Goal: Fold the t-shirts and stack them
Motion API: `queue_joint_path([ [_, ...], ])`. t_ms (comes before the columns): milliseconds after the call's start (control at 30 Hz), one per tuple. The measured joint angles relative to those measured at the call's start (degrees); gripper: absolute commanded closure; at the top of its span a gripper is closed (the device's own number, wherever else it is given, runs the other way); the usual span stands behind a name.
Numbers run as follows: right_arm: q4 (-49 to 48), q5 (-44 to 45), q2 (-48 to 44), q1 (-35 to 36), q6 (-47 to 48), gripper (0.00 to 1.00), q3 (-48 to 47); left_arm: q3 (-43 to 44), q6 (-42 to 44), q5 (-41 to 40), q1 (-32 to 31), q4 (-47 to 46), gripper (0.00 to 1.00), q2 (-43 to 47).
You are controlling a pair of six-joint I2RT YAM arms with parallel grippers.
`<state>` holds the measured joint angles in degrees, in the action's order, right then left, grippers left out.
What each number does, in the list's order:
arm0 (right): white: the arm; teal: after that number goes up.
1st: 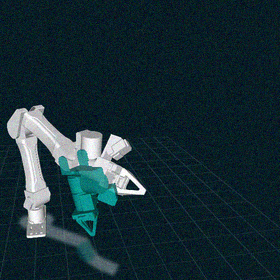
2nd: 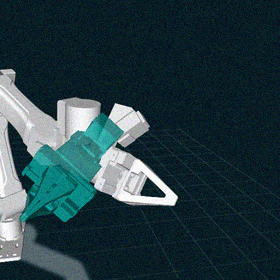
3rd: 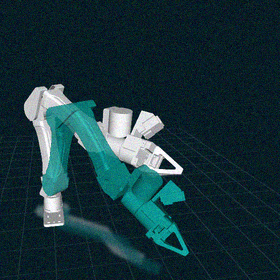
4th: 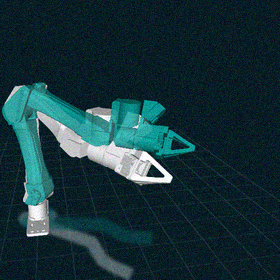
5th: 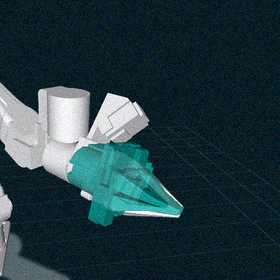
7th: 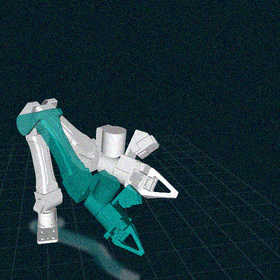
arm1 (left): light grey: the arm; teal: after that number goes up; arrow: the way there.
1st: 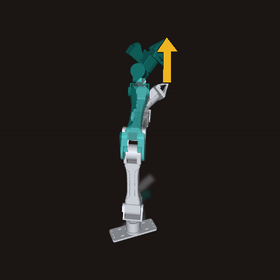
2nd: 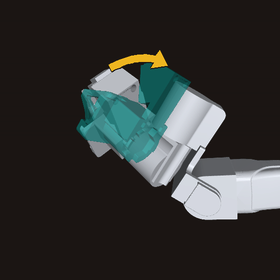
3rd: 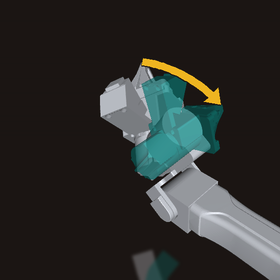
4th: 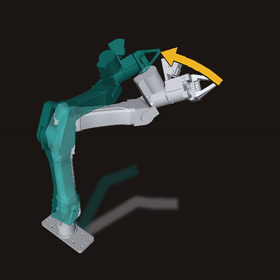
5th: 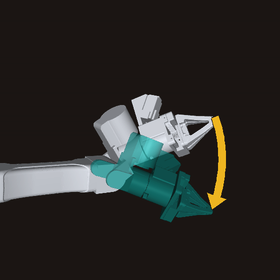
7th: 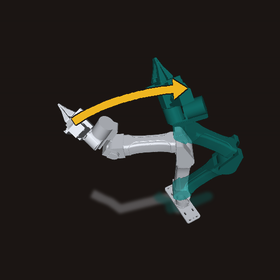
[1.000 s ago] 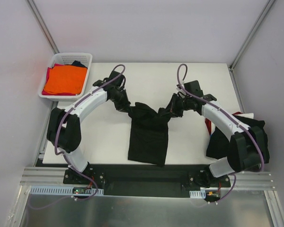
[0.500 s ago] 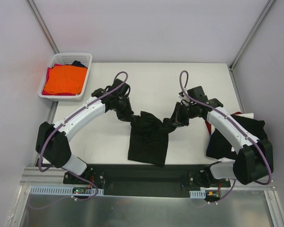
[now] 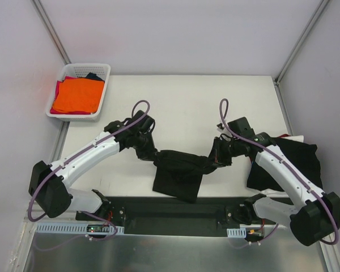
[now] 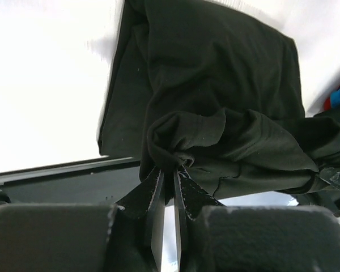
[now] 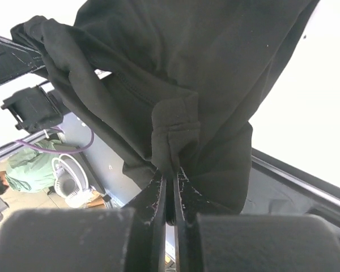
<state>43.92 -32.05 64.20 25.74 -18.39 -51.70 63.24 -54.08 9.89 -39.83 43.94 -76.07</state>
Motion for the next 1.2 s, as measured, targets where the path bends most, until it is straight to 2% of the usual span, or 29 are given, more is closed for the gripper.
queue_joint_path([
  [433, -1.9, 4.5, -4.1, 8.4, -5.1, 0.99, 6.2, -5.7, -5.2, -2.3, -5.9, 0.0, 0.92, 4.2],
  [467, -2.4, 4.9, -4.4, 9.5, -6.0, 0.95, 7.2, -6.8, -5.8, -2.7, -6.7, 0.0, 0.82, 4.5],
  [500, -3.2, 5.6, -4.7, 11.0, -7.0, 0.73, 8.3, -7.8, -6.4, -2.9, -7.5, 0.2, 0.72, 4.8],
  [533, -3.7, 6.0, -4.8, 12.1, -7.8, 0.61, 9.0, -8.8, -6.9, -3.0, -8.3, 0.1, 0.58, 4.9],
  [567, -4.3, 6.6, -4.9, 13.8, -8.8, 0.51, 10.1, -9.9, -7.7, -3.1, -8.9, 0.0, 0.40, 5.1],
  [667, -5.3, 8.5, -5.0, 17.6, -11.6, 0.54, 11.5, -13.0, -9.4, -3.1, -9.8, -0.1, 0.11, 5.6],
  [767, -6.5, 10.4, -5.5, 20.4, -13.6, 0.56, 12.2, -16.2, -10.9, -3.4, -10.1, -0.1, 0.11, 7.1],
  [1000, -4.8, 14.3, -8.8, 20.8, -15.1, 0.56, 11.9, -17.4, -11.1, -3.8, -10.1, -0.2, 0.14, 7.6],
  [1200, -3.5, 16.0, -5.0, 20.8, -13.9, 0.59, 6.2, -10.0, -9.4, -4.2, -10.1, -0.4, 0.15, 3.6],
])
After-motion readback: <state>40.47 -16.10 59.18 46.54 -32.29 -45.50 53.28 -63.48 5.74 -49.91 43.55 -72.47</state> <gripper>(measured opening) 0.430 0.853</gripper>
